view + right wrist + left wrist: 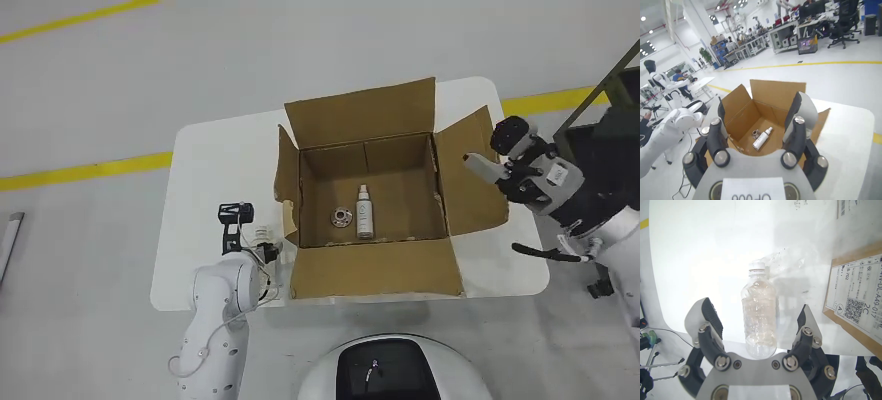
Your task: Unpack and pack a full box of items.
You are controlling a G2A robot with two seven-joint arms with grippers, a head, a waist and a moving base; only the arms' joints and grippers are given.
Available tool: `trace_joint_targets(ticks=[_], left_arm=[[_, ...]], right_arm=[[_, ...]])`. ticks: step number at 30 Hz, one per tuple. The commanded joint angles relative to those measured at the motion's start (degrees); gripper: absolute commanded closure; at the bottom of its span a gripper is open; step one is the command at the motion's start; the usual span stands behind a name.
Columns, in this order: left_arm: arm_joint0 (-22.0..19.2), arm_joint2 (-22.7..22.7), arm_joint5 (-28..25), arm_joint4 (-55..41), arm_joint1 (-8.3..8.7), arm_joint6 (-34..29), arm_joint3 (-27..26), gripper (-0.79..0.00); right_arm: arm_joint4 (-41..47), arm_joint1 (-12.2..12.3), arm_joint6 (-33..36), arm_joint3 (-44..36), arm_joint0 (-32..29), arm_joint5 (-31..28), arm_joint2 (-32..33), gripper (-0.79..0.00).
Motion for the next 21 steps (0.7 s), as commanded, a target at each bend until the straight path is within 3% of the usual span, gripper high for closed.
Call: trace_joint_targets(ticks=[1, 6, 21], left_arm=[[0.1, 0.08, 0.18, 0.17, -0.01, 0.29, -0.03, -0.785], [0.1, 0.08, 0.18, 0.17, -0.01, 0.29, -0.03, -0.785], [0.27, 0.13, -0.07, -0.09, -0.01, 1.36, -0.18, -0.785]], right_arm=[[-3.37, -0.11, 1.31, 0.8, 0.72, 0.93, -4.38, 0.0], [-14.81, -0.5, 1.63, 3.59, 3.15, 3.14, -12.77, 0.0], [-16.27, -0.47, 3.07, 3.68, 2.86, 3.7, -13.09, 0.0]])
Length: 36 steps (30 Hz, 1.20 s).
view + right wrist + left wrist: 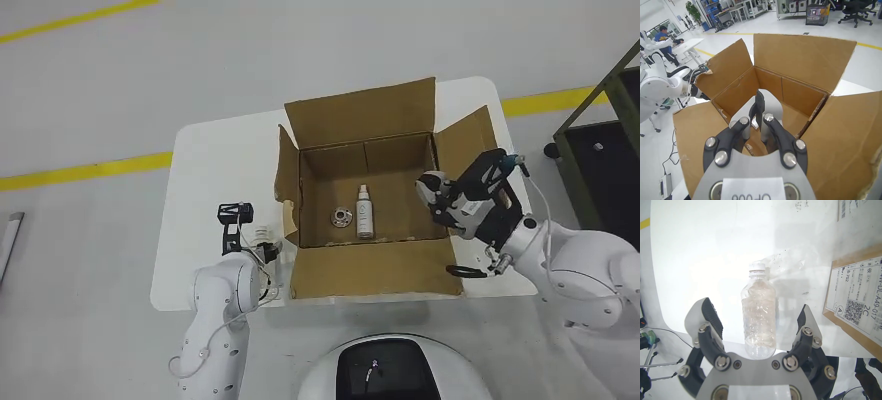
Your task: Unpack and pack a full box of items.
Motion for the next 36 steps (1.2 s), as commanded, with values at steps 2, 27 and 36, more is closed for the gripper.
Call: trace_joint_targets(ticks=[2, 27, 36], left_arm=[[0.14, -0.28, -1.09, -1.34, 0.02, 3.15, -0.8, -0.785], [-13.95, -3.09, -9.32, -20.11, 0.95, -0.88, -17.14, -0.785], [-13.78, 5.01, -10.1, -4.08, 1.32, -0.79, -9.41, -0.785]], right_arm=[[-0.74, -0.21, 1.9, 0.18, 0.59, 4.09, -1.29, 0.0], [-3.56, -2.05, 7.99, 4.51, 6.9, 14.1, -10.76, 0.0], [-3.36, -2.29, 7.72, 4.83, 6.19, 14.66, -10.52, 0.0]])
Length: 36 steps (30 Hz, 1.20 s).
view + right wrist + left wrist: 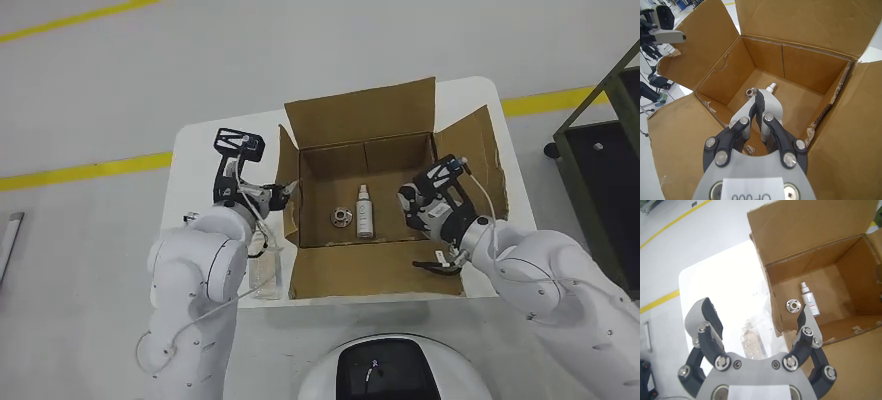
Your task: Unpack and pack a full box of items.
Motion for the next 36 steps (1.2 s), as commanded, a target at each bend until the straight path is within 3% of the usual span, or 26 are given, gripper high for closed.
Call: trace_joint_targets(ticks=[1, 15, 22, 28, 36], left_arm=[[-0.13, 0.34, 1.23, 1.83, -0.02, -0.17, 1.25, -0.785], [-0.47, 1.28, 3.63, 10.37, -0.02, 0.68, 6.91, -0.785], [-0.46, -0.49, 5.88, 4.28, -0.4, 2.42, 5.02, -0.785], [0.18, -4.77, 8.7, 0.66, -0.33, 4.81, 2.72, -0.785], [1.5, -10.57, 10.25, 3.55, 0.28, 7.04, 3.41, -0.785]], right_arm=[[-0.04, 0.0, 0.02, -0.02, -0.41, 0.16, 0.3, 0.0], [-0.59, -0.17, 1.83, 0.99, -1.9, 1.46, 1.0, 0.0], [1.98, -0.48, 1.64, 0.38, -1.08, 2.93, 1.9, 0.0], [4.13, -1.16, 2.67, 1.87, 3.21, 6.8, 0.96, 0.0], [-1.98, -3.31, 7.23, 8.78, 13.28, 14.53, -9.83, 0.0]])
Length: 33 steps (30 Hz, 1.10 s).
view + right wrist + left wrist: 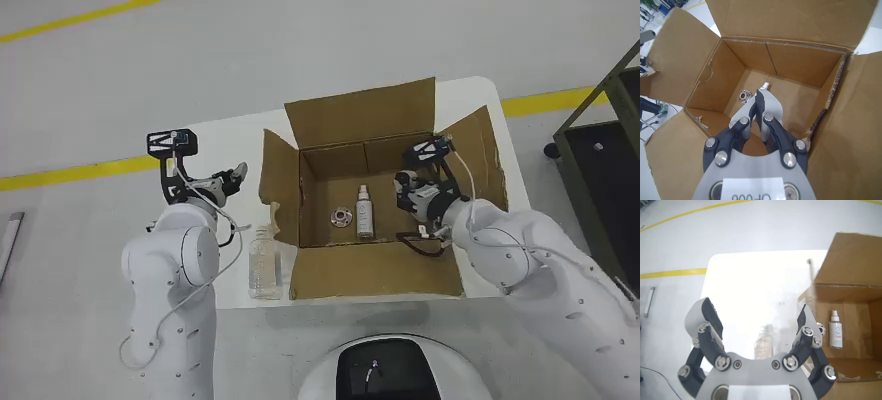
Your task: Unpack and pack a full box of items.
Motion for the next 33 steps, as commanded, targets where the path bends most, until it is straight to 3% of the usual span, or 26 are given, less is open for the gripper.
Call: trace_joint_targets(ticks=[1, 33], left_arm=[[0.2, -0.98, -0.74, 1.0, 0.19, -0.15, 1.01, -0.785], [0.26, -1.07, -1.37, 1.25, 0.26, -0.25, 1.22, -0.785]], right_arm=[[-1.77, -0.61, 0.78, 1.88, 2.26, 1.75, -2.91, 0.0], [-2.85, -0.88, 0.46, 3.31, 2.33, 1.6, -4.03, 0.0]])
